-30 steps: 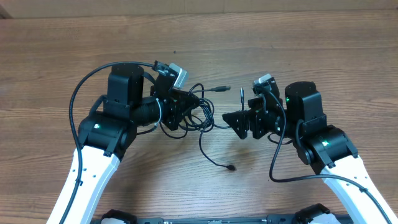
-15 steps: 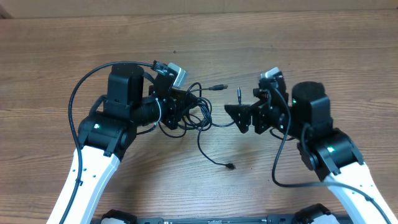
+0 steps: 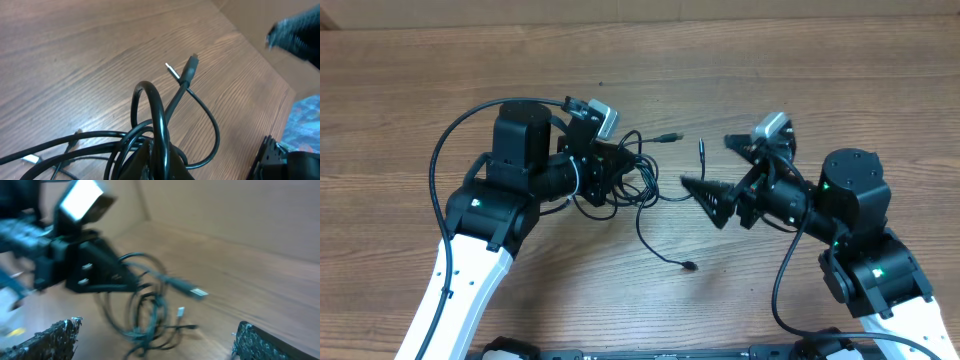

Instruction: Untangle cables

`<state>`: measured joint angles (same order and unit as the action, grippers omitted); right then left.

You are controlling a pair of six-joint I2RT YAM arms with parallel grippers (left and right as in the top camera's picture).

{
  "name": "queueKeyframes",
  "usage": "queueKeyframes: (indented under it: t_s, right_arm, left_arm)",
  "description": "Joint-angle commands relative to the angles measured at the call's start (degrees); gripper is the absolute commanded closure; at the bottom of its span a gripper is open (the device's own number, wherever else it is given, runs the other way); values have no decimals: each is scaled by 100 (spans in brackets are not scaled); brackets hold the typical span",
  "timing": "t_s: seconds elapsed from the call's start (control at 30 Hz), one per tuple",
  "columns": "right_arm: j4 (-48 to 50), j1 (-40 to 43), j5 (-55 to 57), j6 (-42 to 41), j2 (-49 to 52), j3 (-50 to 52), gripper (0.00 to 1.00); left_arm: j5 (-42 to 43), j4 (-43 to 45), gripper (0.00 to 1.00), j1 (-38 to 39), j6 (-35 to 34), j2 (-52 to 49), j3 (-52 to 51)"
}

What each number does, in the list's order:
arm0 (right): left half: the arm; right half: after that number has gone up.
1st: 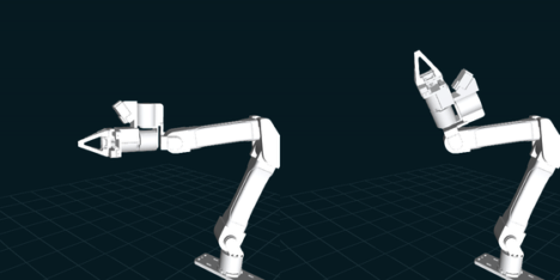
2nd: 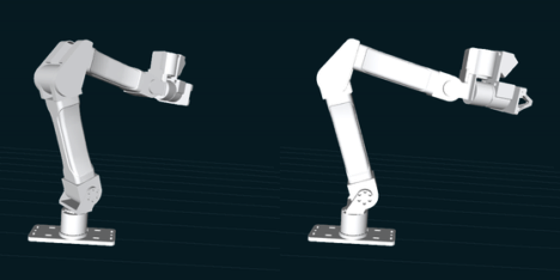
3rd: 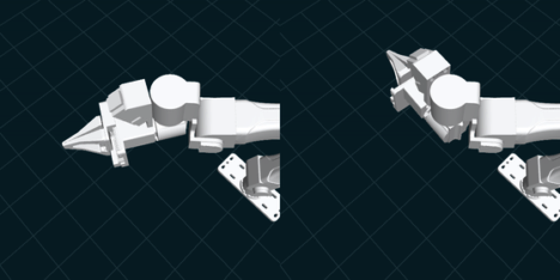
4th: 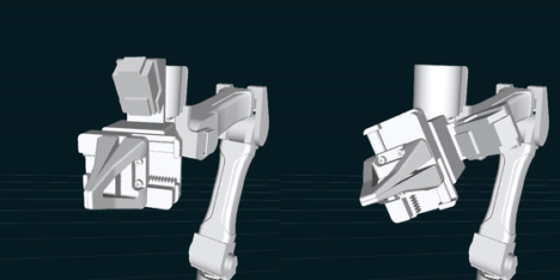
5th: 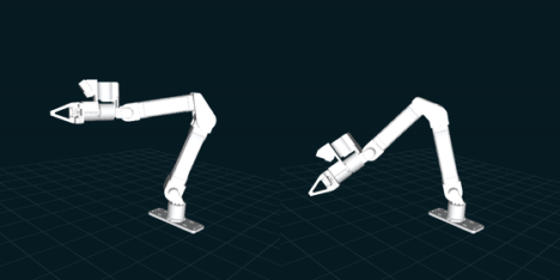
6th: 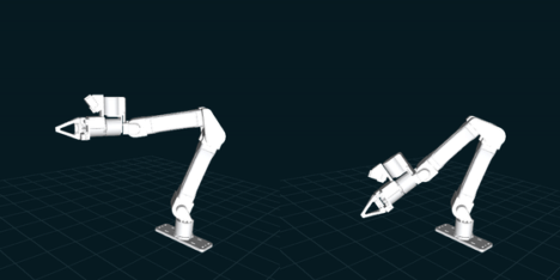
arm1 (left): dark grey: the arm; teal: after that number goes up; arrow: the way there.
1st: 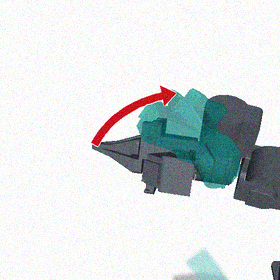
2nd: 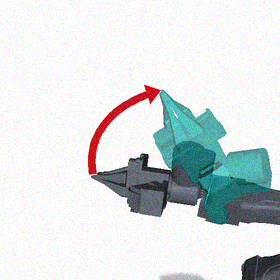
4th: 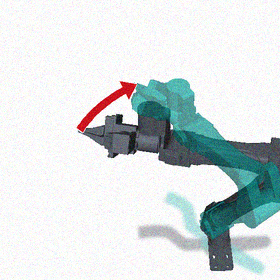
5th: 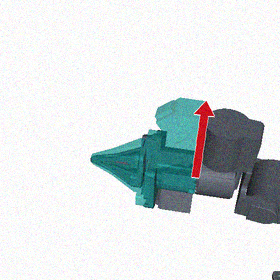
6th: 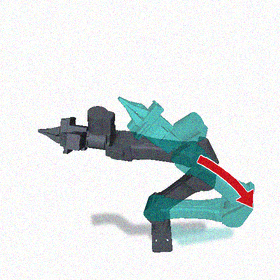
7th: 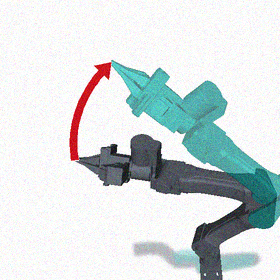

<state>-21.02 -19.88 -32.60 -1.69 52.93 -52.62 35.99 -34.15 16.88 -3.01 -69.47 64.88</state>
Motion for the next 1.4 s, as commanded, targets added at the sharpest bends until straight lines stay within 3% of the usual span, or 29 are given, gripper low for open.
queueKeyframes:
  t_s: [0.0,0.17,0.57,1.1,1.2,1.27,1.33,1.37]
  right_arm:
    - [-22,2,-914,28,188,-199,1]
    - [-160,2,-1137,28,645,-199,3]
    - [-177,-4,-1770,28,1502,-199,10]
    - [-92,-214,-1851,149,1534,-199,21]
    - [-4,-308,-1845,203,1534,-199,27]
    - [37,-332,-1786,203,1534,-199,36]
    - [37,-332,-1696,201,1534,-199,51]
    - [35,-332,-1637,199,1534,-199,64]
  left_arm:
    - [555,173,96,7,-42,50,96]
    - [1021,352,96,7,-44,50,96]
    - [1019,564,96,7,-315,50,96]
    - [1025,914,96,15,-876,50,96]
    - [1040,914,96,63,-883,50,96]
    - [1040,914,96,120,-883,50,96]
    - [1036,914,96,181,-881,50,96]
    - [1032,914,96,208,-881,50,96]
